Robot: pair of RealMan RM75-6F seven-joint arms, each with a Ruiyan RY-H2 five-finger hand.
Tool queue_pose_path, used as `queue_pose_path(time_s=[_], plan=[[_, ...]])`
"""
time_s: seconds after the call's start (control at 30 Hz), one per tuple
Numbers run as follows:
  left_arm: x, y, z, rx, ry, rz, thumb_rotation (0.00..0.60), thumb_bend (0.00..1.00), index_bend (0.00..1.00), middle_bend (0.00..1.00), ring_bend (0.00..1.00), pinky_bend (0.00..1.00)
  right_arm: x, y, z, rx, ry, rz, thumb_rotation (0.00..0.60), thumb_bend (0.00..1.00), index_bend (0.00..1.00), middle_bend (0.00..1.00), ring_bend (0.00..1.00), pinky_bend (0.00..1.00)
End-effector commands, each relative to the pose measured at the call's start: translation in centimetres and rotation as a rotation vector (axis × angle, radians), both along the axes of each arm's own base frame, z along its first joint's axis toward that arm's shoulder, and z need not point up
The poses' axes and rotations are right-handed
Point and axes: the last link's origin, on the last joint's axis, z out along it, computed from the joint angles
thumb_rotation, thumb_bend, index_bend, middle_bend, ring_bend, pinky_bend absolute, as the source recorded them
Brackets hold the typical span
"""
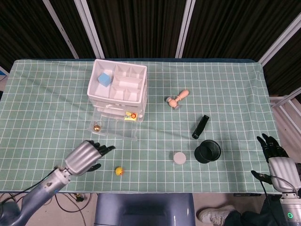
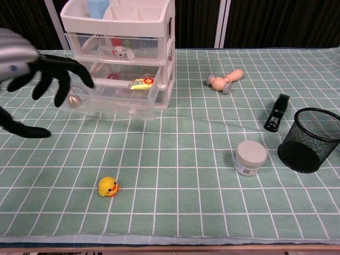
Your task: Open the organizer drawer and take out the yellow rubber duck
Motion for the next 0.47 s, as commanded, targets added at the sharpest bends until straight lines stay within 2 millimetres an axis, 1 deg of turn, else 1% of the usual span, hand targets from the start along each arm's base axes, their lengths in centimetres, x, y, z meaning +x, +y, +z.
queue_pose_path(time_s=[0.03,0.07,0.13,0.17,0.2,0.3,0.37,0.47], plan=[[-4.1,-4.9,3.2,0.176,-0.033,0.341,0.6,0.1,0.1,0.14,0.17,0.34,0.2,0.2,-0.1,0.005,0.031,0.031,0.6,0.1,0.0,0.0,0.0,0.23],[-4.8,-5.5,3.5,0.192,-0.036,0.386,0.6,0.1,0.06,0.08,0.11,0.27,0.3,0.2,0.0,0.003,0.043,0.046,0.6,0.09,0.0,0.0,0.0,0.23],[-6.2,-6.5,4.0,0.23,-0.049,0.462,0.6,0.08,0.01,0.02,0.03,0.17,0.5,0.3,0.0,-0.002,0.072,0.08,0.6,0.08,0.0,0.0,0.0,0.23],[-6.9,-6.8,4.2,0.248,-0.052,0.485,0.6,0.08,0.0,0.0,0.01,0.11,0.5,0.4,-0.1,-0.003,0.081,0.09,0.6,0.07,0.0,0.0,0.0,0.23],[-7.7,-7.3,4.5,0.273,-0.053,0.506,0.6,0.07,0.0,0.0,0.0,0.07,0.5,0.5,-0.1,-0.002,0.092,0.099,0.6,0.06,0.0,0.0,0.0,0.23],[-9.6,-8.1,4.8,0.32,-0.067,0.547,0.6,0.07,0.0,0.0,0.0,0.03,0.5,0.7,-0.3,-0.002,0.109,0.107,0.6,0.05,0.0,0.0,0.0,0.23],[-10.2,-8.2,5.0,0.33,-0.098,0.574,0.6,0.07,0.0,0.0,0.0,0.02,0.6,0.8,-0.3,-0.006,0.11,0.114,0.6,0.05,0.0,0.0,0.0,0.23],[-10.6,-7.7,5.2,0.356,-0.113,0.579,0.6,0.06,0.0,0.0,0.0,0.01,0.6,0.8,-0.3,-0.013,0.105,0.116,0.6,0.05,0.0,0.0,0.0,0.23]])
